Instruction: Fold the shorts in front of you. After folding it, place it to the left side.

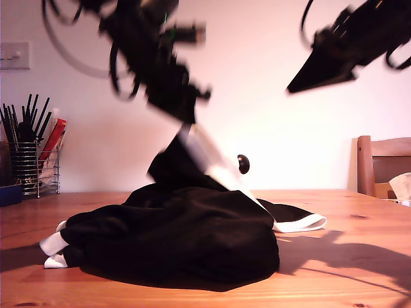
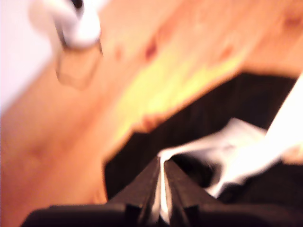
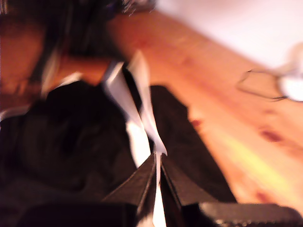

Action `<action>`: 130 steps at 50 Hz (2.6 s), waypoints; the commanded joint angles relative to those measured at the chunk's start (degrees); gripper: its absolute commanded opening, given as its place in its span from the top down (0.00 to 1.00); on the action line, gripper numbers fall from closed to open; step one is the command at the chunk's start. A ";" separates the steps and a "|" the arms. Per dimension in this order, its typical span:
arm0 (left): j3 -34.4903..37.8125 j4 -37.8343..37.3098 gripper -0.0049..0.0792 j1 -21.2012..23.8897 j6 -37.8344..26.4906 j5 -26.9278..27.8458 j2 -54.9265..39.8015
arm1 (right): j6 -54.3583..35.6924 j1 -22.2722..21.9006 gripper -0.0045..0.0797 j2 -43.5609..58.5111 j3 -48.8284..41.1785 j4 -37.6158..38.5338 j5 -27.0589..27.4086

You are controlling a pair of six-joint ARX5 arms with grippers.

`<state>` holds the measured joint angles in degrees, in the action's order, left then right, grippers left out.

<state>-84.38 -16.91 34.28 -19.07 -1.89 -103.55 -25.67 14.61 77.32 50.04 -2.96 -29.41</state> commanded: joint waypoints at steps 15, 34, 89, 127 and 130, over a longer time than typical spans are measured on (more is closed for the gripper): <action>-4.20 -6.27 0.97 1.36 -1.75 6.01 -0.59 | -1.44 4.37 0.67 4.28 0.57 9.51 3.67; -7.17 -9.40 0.97 3.41 -3.52 6.19 -0.57 | -1.40 7.89 0.55 6.86 0.57 12.61 3.04; -15.52 -19.10 0.97 4.24 -3.89 7.93 3.76 | -2.75 8.26 0.44 12.04 1.11 16.48 8.26; -15.52 -24.79 0.97 4.55 -3.93 8.13 6.80 | -3.45 7.96 0.96 16.79 8.41 11.04 11.21; -15.52 -24.70 0.97 4.17 -3.93 8.13 6.80 | -5.42 7.93 0.96 16.79 10.56 6.19 12.41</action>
<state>-98.91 -42.00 38.85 -22.74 6.02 -97.86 -29.82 22.59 94.39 59.07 6.04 -17.61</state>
